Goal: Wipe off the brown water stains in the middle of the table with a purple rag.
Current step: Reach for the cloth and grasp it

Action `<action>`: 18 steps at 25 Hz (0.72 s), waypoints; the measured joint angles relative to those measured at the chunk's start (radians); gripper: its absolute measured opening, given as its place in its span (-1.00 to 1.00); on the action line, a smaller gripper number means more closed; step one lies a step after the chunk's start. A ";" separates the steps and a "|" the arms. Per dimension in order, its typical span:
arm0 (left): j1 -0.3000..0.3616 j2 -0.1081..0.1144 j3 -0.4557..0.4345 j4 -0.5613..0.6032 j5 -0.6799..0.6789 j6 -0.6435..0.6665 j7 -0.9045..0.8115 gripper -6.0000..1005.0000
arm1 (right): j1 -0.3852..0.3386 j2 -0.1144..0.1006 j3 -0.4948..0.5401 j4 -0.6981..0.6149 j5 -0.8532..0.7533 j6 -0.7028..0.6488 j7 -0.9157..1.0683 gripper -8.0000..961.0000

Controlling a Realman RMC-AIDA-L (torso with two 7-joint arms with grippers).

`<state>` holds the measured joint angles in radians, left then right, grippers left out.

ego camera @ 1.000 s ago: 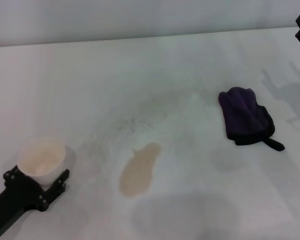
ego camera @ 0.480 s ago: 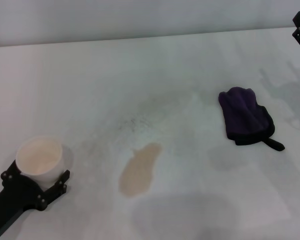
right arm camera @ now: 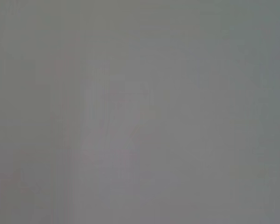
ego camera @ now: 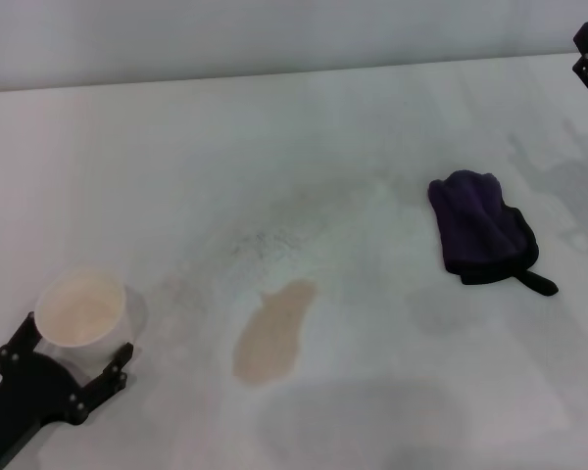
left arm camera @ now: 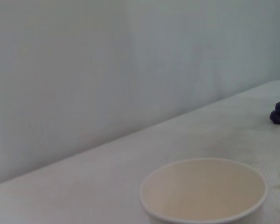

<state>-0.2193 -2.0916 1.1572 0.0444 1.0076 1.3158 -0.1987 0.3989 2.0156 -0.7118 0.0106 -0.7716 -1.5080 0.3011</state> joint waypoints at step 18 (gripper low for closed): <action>0.108 0.002 0.002 -0.011 -0.149 0.073 0.015 0.78 | 0.000 0.000 0.006 -0.001 0.004 0.005 0.000 0.81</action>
<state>-0.1115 -2.0893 1.1590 0.0335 0.8590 1.3893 -0.1836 0.3988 2.0156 -0.7059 0.0092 -0.7680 -1.5031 0.3011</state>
